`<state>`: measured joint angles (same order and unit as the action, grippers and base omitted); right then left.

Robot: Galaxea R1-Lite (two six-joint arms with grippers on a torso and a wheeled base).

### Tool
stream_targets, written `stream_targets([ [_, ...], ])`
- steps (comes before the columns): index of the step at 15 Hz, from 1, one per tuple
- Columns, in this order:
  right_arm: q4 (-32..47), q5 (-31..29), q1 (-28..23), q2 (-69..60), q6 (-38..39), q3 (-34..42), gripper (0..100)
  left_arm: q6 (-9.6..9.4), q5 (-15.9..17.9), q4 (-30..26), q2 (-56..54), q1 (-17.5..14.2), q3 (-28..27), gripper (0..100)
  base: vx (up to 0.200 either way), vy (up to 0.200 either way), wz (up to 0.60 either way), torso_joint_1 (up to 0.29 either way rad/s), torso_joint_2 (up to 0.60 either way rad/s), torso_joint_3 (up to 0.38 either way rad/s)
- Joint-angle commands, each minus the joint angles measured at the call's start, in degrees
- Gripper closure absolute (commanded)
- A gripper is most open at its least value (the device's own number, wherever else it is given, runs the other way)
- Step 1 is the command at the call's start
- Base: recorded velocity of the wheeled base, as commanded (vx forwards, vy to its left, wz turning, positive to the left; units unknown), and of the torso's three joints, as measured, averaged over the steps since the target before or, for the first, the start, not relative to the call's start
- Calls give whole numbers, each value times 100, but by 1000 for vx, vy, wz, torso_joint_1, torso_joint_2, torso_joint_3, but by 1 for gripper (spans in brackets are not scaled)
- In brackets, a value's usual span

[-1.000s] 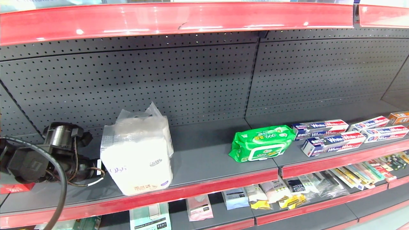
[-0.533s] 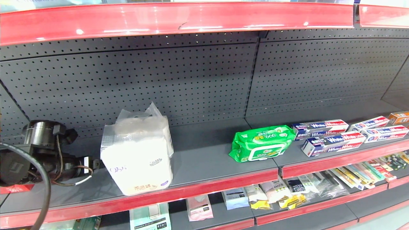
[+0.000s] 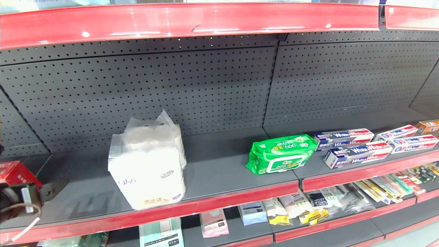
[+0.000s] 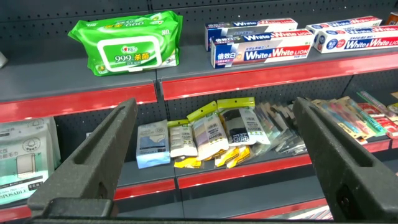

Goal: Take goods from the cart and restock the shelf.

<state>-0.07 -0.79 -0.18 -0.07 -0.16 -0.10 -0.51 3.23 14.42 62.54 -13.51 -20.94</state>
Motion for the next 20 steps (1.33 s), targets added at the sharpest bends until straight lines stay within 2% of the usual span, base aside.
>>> stream_targets([
  [1,-1,0,1,7,-2,1,0,-98,486,-238,-2923,586,1048,0,0,0,0,0,0,0],
  [3,-1,0,1,7,-2,1,0,-98,582,-660,-3828,850,1259,0,0,0,0,0,0,0],
  [4,7,0,1,7,-2,1,0,-98,609,-959,-4329,1087,1312,0,0,0,0,0,0,0],
  [6,-1,0,1,7,-2,1,0,-107,855,-1890,-5348,1764,1303,0,0,0,0,0,0,0],
  [7,-1,0,1,7,-2,1,0,-133,837,-2330,-5726,1913,1374,0,0,0,0,0,0,0],
  [8,-1,0,1,7,-2,1,0,-151,442,-2409,-5718,1913,1488,0,0,0,0,0,0,0],
  [9,-1,0,1,7,-2,1,0,-116,-165,-2391,-5709,1913,1532,0,0,0,0,0,0,0],
  [10,-1,0,1,7,-2,1,0,-54,-420,-2356,-5700,1922,1532,0,0,0,0,0,0,0],
  [13,-1,0,1,7,-2,1,0,-2,-596,-2295,-5709,1922,1576,0,0,0,0,0,0,0],
  [14,-1,0,1,7,-2,1,0,-37,-903,-1943,-5709,1913,1743,0,0,0,0,0,0,0],
  [15,-1,0,1,7,-2,1,0,-239,-763,-1530,-5709,1913,1919,0,0,0,0,0,0,0],
  [16,7,0,1,7,-2,1,0,-256,-727,-1469,-5709,1913,1936,0,0,0,0,0,0,0],
  [17,-1,0,1,7,-11,1,0,183,-806,-1407,-5709,1913,1989,0,0,0,0,0,0,0],
  [18,7,0,1,7,-11,1,0,385,-833,-1389,-5709,1913,2059,0,0,0,0,0,0,0],
  [20,7,0,1,7,-28,1,0,420,-921,-1389,-5700,1913,2094,0,0,0,0,0,0,0],
])
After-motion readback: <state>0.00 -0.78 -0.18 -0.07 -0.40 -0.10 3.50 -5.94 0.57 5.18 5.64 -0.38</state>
